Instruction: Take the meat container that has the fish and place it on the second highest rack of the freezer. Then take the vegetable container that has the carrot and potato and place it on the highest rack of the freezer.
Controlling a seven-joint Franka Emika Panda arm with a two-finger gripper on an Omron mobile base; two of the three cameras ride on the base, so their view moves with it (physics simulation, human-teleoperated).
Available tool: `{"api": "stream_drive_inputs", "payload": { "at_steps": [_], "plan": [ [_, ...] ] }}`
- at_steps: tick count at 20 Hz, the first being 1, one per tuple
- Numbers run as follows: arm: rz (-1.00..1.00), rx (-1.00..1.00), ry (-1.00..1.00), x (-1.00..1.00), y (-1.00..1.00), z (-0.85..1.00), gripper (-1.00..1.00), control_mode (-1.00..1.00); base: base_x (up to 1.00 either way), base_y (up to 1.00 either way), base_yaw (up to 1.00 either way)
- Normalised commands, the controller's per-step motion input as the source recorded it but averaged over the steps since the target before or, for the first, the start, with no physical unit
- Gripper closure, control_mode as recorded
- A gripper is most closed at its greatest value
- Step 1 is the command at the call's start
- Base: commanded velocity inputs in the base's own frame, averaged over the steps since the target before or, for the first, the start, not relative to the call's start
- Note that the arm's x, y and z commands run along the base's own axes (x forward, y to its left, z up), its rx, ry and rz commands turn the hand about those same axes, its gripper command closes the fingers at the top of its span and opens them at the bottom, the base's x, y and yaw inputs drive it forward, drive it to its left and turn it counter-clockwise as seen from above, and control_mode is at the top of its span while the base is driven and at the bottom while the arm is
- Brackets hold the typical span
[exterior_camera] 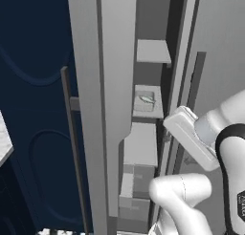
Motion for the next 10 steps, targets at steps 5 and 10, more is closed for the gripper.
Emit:
{"api": "stream_drive_inputs", "payload": {
  "at_steps": [5,10],
  "plan": [
    [0.00,0.00,0.00,0.00,0.00,0.00,-1.00,1.00,-1.00,0.59,-0.14],
    [0.00,0.00,0.00,0.00,0.00,0.00,-1.00,1.00,-0.95,1.00,-0.02]
  ]
}}
